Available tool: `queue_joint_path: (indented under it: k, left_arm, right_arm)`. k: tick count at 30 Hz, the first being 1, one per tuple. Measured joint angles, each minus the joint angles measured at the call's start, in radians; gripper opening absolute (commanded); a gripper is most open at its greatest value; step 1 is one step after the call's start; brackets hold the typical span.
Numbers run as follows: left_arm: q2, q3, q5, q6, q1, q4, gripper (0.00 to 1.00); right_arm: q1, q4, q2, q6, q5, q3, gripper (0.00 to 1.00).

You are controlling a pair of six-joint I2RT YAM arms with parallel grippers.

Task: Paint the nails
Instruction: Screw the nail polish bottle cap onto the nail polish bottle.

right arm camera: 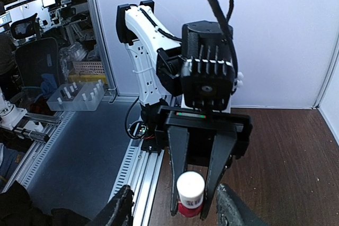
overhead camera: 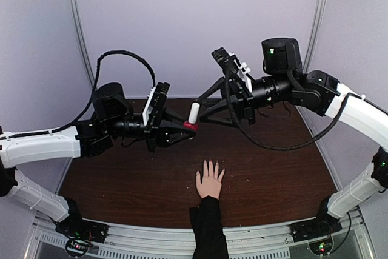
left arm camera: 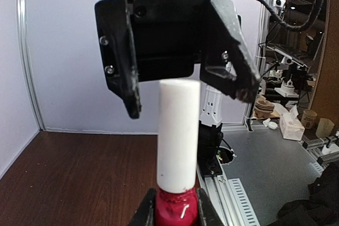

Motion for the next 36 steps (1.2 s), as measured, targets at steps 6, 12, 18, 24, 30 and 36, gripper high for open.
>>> queue_joint_path:
  k: [6, 12, 18, 24, 30, 36]
  left_arm:
    - [0.050, 0.016, 0.067, -0.037, 0.000, -0.002, 0.00]
    - [0.068, 0.027, 0.111, -0.061, 0.000, 0.006, 0.00]
    - [0.071, 0.027, 0.142, -0.082, 0.000, 0.024, 0.00]
    - [0.072, 0.027, 0.156, -0.100, 0.000, 0.039, 0.00]
    - [0.071, 0.027, 0.125, -0.103, 0.000, 0.045, 0.00]
    - [0.053, 0.023, 0.020, -0.089, 0.000, 0.030, 0.00]
  right_arm:
    - [0.000, -0.011, 0.014, -0.009, -0.052, 0.027, 0.47]
    - [0.000, -0.019, 0.041, -0.021, -0.081, 0.036, 0.40]
    - [0.000, -0.029, 0.053, -0.030, -0.100, 0.036, 0.15]
    - [0.000, -0.029, 0.053, -0.033, -0.103, 0.037, 0.09]
    - [0.000, -0.017, 0.056, -0.030, -0.090, 0.038, 0.06]
    - [-0.001, 0.000, 0.072, -0.003, -0.018, 0.058, 0.03]
